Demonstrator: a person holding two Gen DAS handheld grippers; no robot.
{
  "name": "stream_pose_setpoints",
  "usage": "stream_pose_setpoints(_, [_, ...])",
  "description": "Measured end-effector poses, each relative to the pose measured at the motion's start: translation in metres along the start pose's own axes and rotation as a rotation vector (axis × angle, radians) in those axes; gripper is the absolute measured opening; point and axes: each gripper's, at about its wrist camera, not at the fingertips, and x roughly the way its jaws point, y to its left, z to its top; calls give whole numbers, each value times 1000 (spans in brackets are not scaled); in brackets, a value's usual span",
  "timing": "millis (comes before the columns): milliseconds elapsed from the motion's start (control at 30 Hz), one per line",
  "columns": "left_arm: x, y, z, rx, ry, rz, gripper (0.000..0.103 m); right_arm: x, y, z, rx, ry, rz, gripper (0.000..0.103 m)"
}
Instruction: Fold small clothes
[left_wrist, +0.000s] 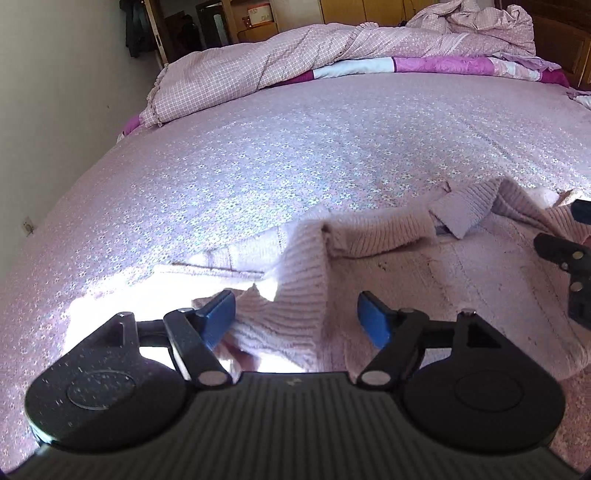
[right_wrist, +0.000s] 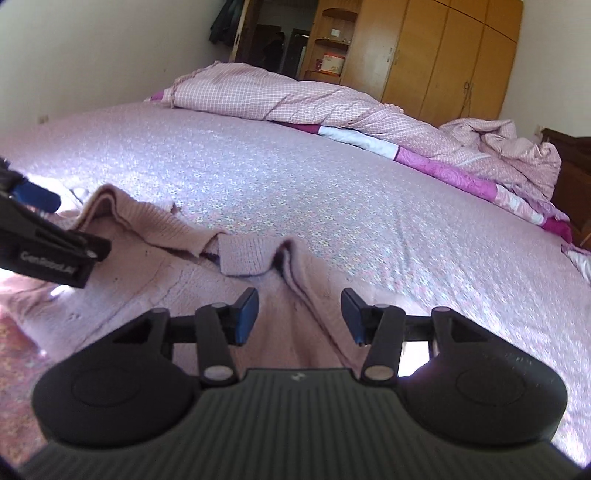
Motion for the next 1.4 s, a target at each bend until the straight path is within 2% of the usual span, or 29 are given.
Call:
stream_pose_setpoints(300, [-51, 15, -27, -69, 4, -18, 82, -40, -36, -27, 35, -16, -18, 52])
stream_pose_setpoints(467, [-69, 14, -30, -89, -1, -61, 82, -38, -55, -41, 73, 15, -54, 52])
stream_pose_setpoints(567, [-73, 9, -29, -90, 9, -106, 82, -33, -72, -46, 156, 18, -33, 52])
stream_pose_setpoints(667, [-71, 0, -29, -69, 23, -115, 82, -18, -87, -48, 179, 40, -10, 51])
stream_pose_setpoints(800, [-65, -15, -29, -23, 36, -109, 82, 7, -98, -41, 114, 102, 31, 51])
stream_pose_setpoints(867, [-64, -19, -28, -17, 40, -104, 82, 13, -100, -34, 45, 74, 41, 51])
stream_pose_setpoints(967, [-59, -22, -26, -14, 46, -102, 82, 21, -93, -23, -131, 28, 53, 52])
stream_pose_setpoints(1033, [-56, -21, -24, -12, 49, -97, 82, 27, -88, -17, -249, 16, 108, 51])
stream_pose_setpoints(1100, [-53, -21, -24, -14, 55, -93, 82, 33, -86, -12, -297, 25, 183, 50])
stream_pose_setpoints(1133, [-51, -21, -24, -15, 58, -90, 82, 36, -87, -7, -297, 30, 232, 37])
stream_pose_setpoints(1200, [-47, -21, -24, -21, 67, -83, 82, 45, -88, 1, -248, 88, 292, 11])
stream_pose_setpoints(1300, [-44, -20, -26, -31, 75, -75, 82, 56, -98, 13, -99, 107, 298, 10])
stream_pose_setpoints(1400, [-42, -17, -28, -36, 78, -73, 82, 78, -123, 20, 163, 146, 216, 10])
